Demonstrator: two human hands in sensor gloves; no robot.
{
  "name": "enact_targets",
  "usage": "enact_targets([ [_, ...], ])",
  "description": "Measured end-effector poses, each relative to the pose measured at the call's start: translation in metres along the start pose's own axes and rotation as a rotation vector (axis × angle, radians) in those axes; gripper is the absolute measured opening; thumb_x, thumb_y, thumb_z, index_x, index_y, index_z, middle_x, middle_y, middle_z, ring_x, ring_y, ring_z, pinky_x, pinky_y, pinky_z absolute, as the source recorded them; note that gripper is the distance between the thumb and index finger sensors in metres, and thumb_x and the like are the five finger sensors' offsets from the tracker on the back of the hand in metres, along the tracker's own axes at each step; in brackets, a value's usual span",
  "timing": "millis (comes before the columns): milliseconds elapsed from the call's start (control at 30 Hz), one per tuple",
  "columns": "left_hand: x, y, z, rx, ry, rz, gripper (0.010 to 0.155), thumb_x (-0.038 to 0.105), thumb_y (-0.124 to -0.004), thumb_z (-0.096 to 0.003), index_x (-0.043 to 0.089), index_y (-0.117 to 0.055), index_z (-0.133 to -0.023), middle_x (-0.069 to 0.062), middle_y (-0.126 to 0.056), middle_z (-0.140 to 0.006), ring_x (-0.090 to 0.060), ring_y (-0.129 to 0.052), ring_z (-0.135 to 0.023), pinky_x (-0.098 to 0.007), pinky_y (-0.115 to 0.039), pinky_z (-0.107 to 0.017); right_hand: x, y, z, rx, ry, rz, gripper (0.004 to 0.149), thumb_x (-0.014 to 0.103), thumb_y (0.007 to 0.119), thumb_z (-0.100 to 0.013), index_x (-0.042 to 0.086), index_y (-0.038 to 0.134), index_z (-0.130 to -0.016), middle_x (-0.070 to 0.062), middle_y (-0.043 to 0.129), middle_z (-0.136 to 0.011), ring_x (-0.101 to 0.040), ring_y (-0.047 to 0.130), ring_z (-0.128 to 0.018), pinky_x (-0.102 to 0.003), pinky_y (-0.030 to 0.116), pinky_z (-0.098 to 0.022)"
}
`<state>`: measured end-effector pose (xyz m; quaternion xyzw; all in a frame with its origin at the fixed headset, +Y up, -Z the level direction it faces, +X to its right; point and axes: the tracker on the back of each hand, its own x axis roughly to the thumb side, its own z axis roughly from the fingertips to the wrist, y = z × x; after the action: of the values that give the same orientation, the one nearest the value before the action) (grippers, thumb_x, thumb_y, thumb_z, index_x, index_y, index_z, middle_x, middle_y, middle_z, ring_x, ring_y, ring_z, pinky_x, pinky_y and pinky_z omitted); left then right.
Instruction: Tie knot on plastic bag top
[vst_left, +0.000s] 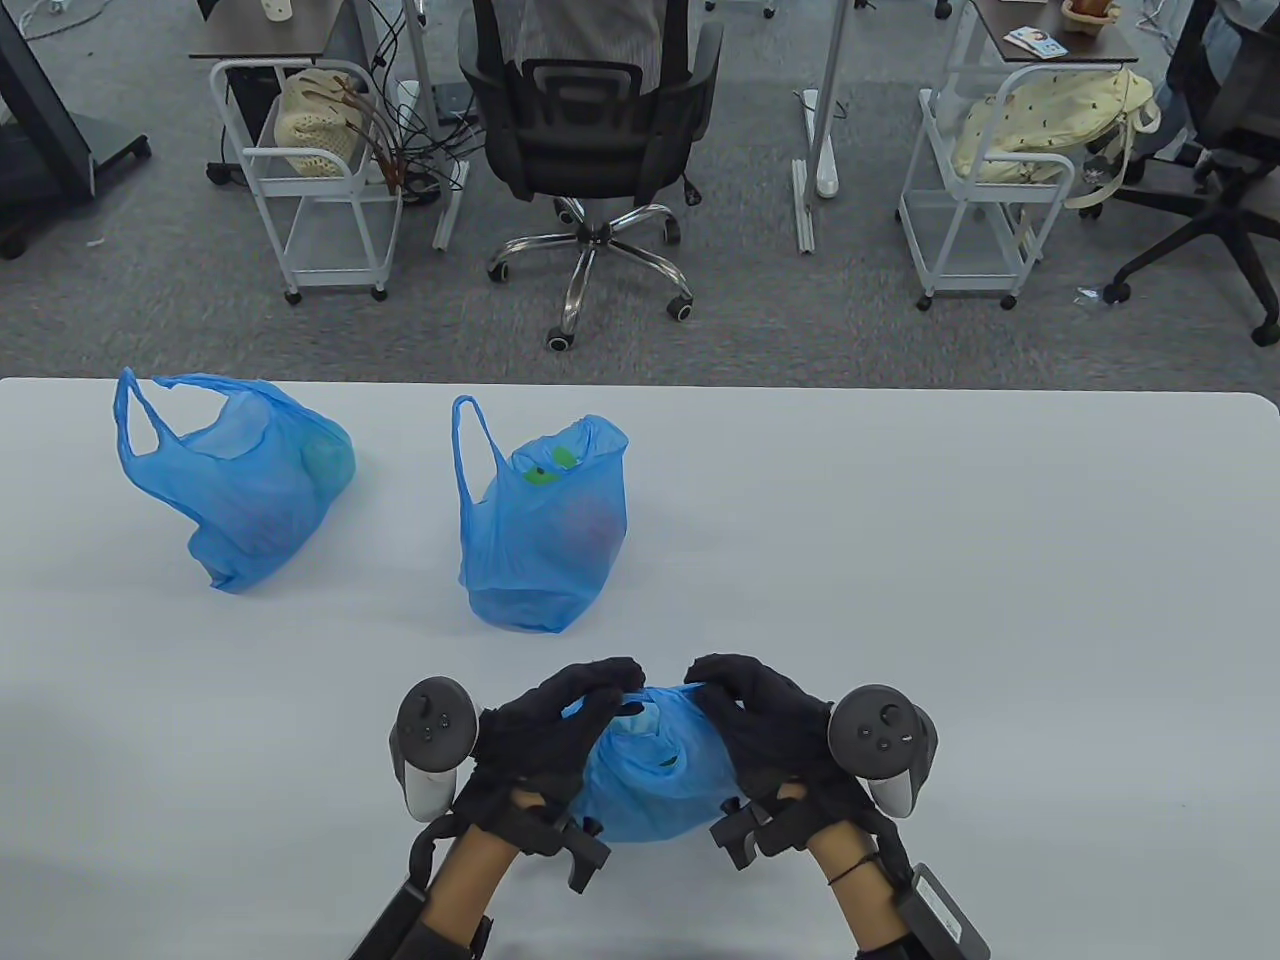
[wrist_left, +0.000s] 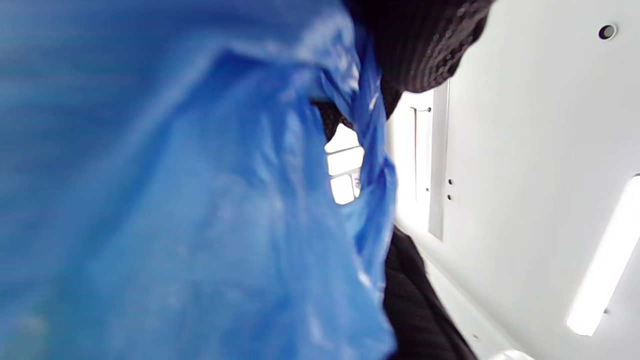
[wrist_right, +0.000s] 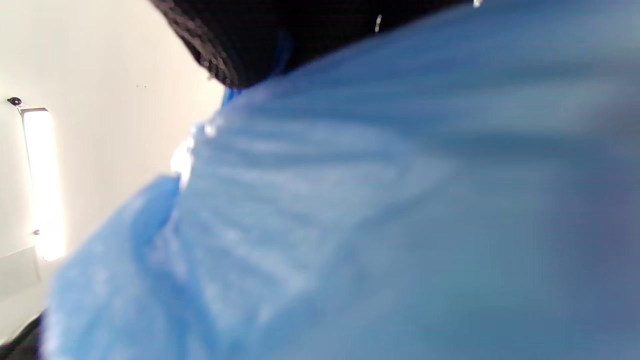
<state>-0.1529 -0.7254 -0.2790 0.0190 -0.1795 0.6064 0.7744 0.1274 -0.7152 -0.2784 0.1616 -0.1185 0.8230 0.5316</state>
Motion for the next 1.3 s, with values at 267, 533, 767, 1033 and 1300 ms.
enact_targets([
  [267,-0.004,0.015,0.001,0.107,0.085,-0.160,0.042,0.041,-0.072,-0.0503,0.023,-0.092,-0.083,-0.007,-0.101,-0.080,-0.033,-0.105,-0.067,-0.060,-0.068,-0.065,-0.009,-0.014,-0.003,-0.052,0.018,0.158,0.037,0.030,0.079,-0.047,0.011,0.084,-0.078,-0.012,0.096,-0.068,-0.042,0.094,-0.070,-0.068,0.065,-0.053],
  [533,-0.019,0.029,-0.001,0.100,0.218,-0.284,0.041,0.041,-0.073,-0.0499,0.023,-0.092,-0.081,-0.007,-0.102,-0.079,-0.033,-0.105,-0.067,-0.059,-0.069,-0.063,-0.027,-0.025,-0.006,-0.026,0.075,0.305,0.037,0.030,0.079,-0.047,0.010,0.085,-0.077,-0.012,0.097,-0.065,-0.042,0.096,-0.067,-0.068,0.066,-0.052],
  [767,-0.024,0.041,-0.002,0.113,0.314,-0.599,0.040,0.041,-0.072,-0.0489,0.023,-0.095,-0.076,-0.005,-0.105,-0.071,-0.031,-0.108,-0.061,-0.057,-0.074,-0.060,-0.042,-0.028,-0.008,0.068,0.146,0.496,0.037,0.029,0.078,-0.047,0.009,0.085,-0.076,-0.012,0.097,-0.064,-0.042,0.096,-0.067,-0.068,0.066,-0.052],
  [1033,-0.035,0.046,-0.003,0.018,0.345,-0.594,0.040,0.043,-0.071,-0.0493,0.026,-0.093,-0.077,-0.002,-0.105,-0.070,-0.028,-0.108,-0.061,-0.055,-0.074,-0.061,-0.050,-0.034,-0.007,0.050,0.181,0.578,0.037,0.031,0.077,-0.046,0.009,0.086,-0.075,-0.010,0.098,-0.060,-0.041,0.097,-0.064,-0.067,0.068,-0.051],
  [1300,-0.042,0.046,-0.003,-0.035,0.288,-0.424,0.040,0.045,-0.070,-0.0503,0.028,-0.089,-0.081,-0.002,-0.102,-0.076,-0.028,-0.105,-0.068,-0.058,-0.070,-0.066,-0.015,-0.031,-0.002,-0.185,-0.029,0.342,0.037,0.033,0.084,-0.046,0.012,0.088,-0.076,-0.010,0.103,-0.064,-0.039,0.101,-0.065,-0.064,0.072,-0.050],
])
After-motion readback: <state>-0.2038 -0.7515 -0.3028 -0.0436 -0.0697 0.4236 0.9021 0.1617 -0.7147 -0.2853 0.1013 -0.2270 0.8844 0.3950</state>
